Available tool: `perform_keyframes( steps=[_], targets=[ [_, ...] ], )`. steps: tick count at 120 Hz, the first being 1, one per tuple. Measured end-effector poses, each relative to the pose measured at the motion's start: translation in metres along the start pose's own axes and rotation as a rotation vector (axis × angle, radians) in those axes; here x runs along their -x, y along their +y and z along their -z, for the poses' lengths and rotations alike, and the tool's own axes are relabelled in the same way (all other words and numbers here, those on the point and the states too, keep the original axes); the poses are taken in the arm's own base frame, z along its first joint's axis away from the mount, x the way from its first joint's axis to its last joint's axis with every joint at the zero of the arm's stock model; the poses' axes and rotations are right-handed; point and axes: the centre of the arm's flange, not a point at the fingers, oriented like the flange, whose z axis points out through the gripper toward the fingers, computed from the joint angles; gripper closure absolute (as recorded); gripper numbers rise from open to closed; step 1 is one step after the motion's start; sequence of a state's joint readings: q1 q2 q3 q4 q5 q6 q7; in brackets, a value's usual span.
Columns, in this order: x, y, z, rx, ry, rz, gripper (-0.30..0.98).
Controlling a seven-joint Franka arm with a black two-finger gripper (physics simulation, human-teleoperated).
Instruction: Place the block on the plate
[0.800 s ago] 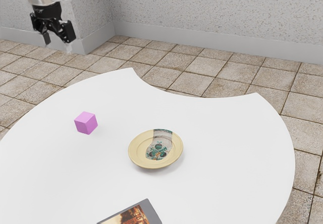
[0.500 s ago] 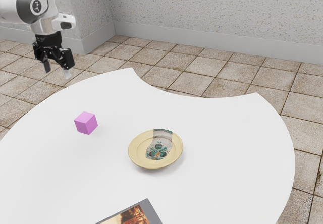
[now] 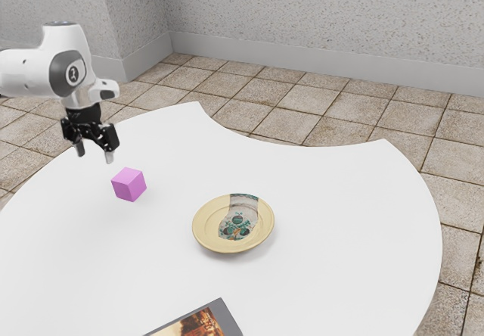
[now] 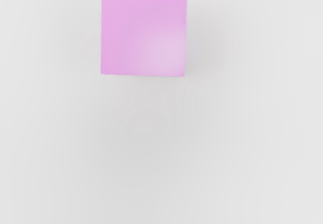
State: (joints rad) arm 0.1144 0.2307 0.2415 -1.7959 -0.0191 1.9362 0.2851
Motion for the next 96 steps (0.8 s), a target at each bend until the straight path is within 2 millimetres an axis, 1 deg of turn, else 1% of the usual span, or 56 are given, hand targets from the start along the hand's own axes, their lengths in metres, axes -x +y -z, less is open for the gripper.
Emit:
perform_keyframes(
  steps=[17, 29, 44, 58, 76, 96],
  targets=[
    [-0.018, 0.0, -0.023, 0.004, -0.009, 0.003, 0.0],
    [-0.029, 0.005, -0.035, 0.005, -0.016, -0.007, 0.0],
    [-0.037, 0.006, -0.044, 0.013, -0.018, -0.012, 0.0],
    [-0.049, 0.007, -0.049, 0.01, -0.012, -0.022, 0.0],
    [-0.058, 0.002, -0.06, 0.015, -0.015, -0.022, 0.0],
    [-0.071, -0.009, -0.079, 0.019, -0.027, -0.021, 0.0]
  ],
)
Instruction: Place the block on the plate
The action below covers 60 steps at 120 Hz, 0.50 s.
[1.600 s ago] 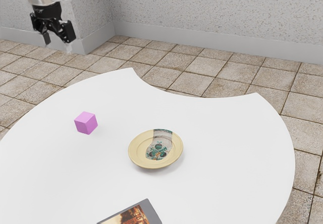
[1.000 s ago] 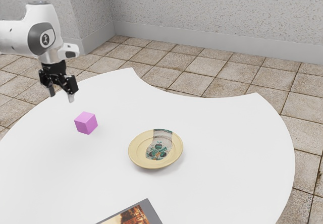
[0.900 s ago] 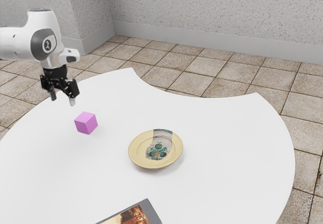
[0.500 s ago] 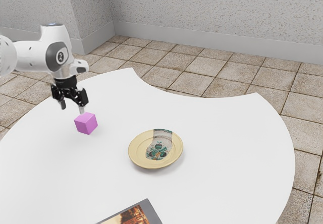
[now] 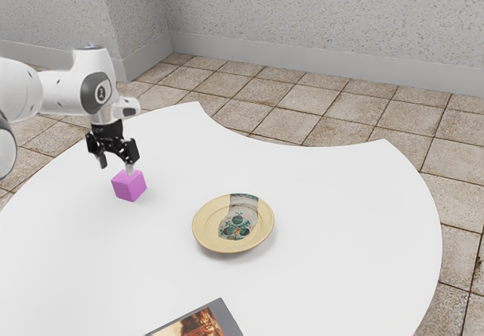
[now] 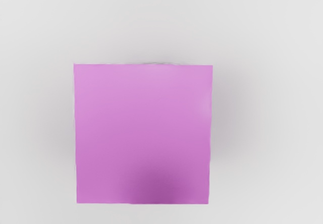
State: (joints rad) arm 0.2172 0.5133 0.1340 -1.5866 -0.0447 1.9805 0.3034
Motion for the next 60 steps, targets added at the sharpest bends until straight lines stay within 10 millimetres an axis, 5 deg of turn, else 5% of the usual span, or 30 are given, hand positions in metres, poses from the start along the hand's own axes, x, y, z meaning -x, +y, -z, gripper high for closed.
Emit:
perform_keyframes(
  steps=[60],
  targets=[
    [-0.02, -0.004, -0.037, 0.006, 0.003, -0.04, 0.0]
  ],
)
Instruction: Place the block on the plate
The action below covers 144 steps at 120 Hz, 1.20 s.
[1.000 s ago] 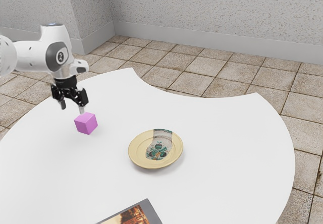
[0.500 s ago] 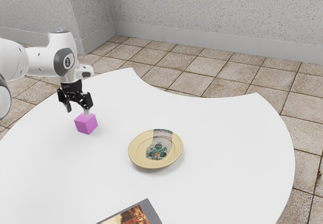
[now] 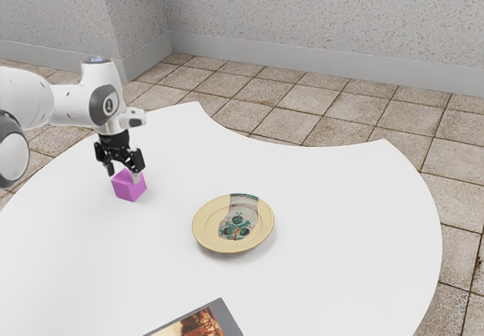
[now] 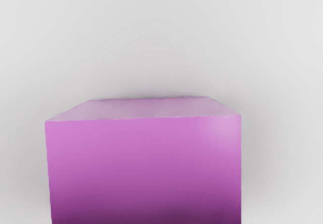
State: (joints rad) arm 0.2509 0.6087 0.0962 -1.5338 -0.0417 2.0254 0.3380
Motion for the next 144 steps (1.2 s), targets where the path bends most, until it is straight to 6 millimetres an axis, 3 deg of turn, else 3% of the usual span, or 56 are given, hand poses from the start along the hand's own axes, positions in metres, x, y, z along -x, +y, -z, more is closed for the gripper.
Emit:
perform_keyframes(
  steps=[51, 83, 119, 144],
  targets=[
    [-0.009, -0.005, -0.026, 0.012, -0.001, -0.017, 0.02],
    [-0.013, -0.005, -0.024, 0.005, 0.019, -0.025, 0.26],
    [-0.012, -0.006, -0.019, -0.002, 0.028, -0.027, 0.3],
    [-0.009, -0.005, 0.004, -0.016, 0.054, -0.028, 0.31]
  ],
)
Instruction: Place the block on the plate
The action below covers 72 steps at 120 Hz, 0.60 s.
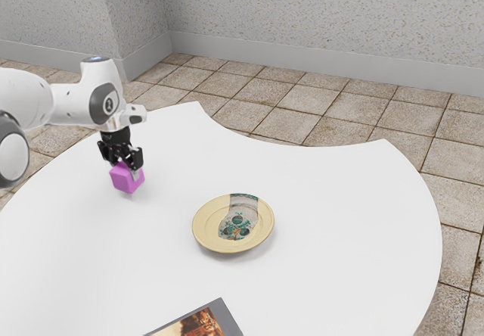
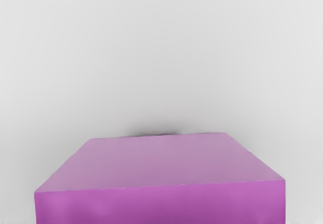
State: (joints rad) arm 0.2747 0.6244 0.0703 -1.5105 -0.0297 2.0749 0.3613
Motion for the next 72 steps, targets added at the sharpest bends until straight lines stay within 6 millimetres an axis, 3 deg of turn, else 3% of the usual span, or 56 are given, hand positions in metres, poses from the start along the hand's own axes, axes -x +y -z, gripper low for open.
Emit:
perform_keyframes(
  steps=[24, 72],
  targets=[
    [-0.002, 0.015, 0.017, -0.016, 0.007, -0.023, 0.3],
    [-0.004, 0.08, 0.057, -0.032, -0.032, -0.09, 0.31]
  ],
)
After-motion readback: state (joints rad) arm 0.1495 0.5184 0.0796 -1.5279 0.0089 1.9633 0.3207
